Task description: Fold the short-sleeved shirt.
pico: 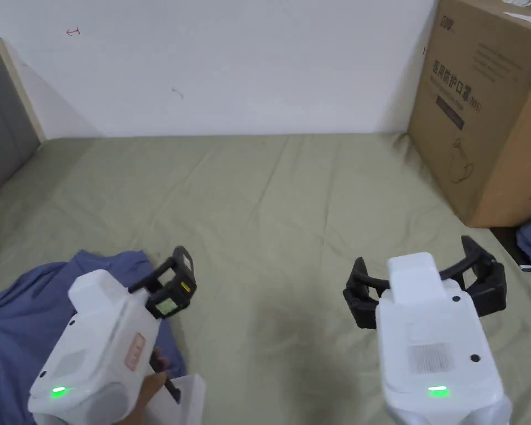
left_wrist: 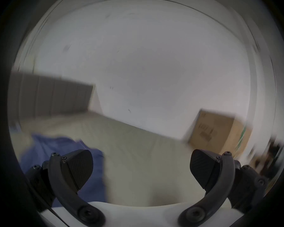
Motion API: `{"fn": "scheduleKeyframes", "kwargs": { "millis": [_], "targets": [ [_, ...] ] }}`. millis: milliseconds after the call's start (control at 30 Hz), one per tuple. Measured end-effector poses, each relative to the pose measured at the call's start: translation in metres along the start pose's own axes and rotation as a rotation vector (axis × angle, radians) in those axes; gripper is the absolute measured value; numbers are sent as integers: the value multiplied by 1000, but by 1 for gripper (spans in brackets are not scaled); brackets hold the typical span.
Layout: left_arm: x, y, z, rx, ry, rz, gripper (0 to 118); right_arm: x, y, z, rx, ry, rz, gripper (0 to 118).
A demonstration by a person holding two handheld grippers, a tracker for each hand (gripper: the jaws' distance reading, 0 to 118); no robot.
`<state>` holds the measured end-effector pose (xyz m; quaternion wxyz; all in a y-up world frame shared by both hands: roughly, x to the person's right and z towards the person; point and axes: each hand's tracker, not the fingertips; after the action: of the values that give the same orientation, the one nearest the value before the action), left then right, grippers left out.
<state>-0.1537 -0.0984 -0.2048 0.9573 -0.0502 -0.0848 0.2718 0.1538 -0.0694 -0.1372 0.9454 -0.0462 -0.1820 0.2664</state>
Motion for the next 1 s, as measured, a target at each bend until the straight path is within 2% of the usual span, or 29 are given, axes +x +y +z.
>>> {"fn": "scheduleKeyframes", "kwargs": {
  "millis": [133,200,233,267,300,367,433,500,567,633,700,867,1000],
  "targets": [
    [-39,13,1,-7,-193,694,118,-24,7,11,173,-212,441,117],
    [-50,10,-1,-26,-210,885,118,-31,2,15,251,-297,571,117],
    [-52,10,-1,-35,-201,888,118,-31,1,17,270,-308,582,117],
    [-47,12,-1,-29,-182,814,118,-30,1,18,265,-297,549,117],
    [-41,15,1,-21,-144,678,118,-25,5,18,239,-264,471,117],
    [-15,23,4,7,-62,319,118,-11,8,15,146,-142,248,117],
    [20,18,6,52,28,-130,118,8,10,10,42,-23,-21,117],
    [40,4,5,99,97,-458,118,24,5,2,-35,78,-258,117],
    [48,-11,3,109,114,-642,118,32,-3,-2,-88,134,-413,117],
    [51,-22,2,108,136,-727,118,36,-11,-6,-129,179,-524,117],
    [48,-26,3,94,132,-721,118,37,-16,-7,-158,189,-564,117],
    [42,-25,3,80,123,-667,118,31,-15,-5,-150,182,-493,117],
    [39,-21,5,81,122,-632,118,31,-12,-3,-142,183,-477,117]
  ]
}}
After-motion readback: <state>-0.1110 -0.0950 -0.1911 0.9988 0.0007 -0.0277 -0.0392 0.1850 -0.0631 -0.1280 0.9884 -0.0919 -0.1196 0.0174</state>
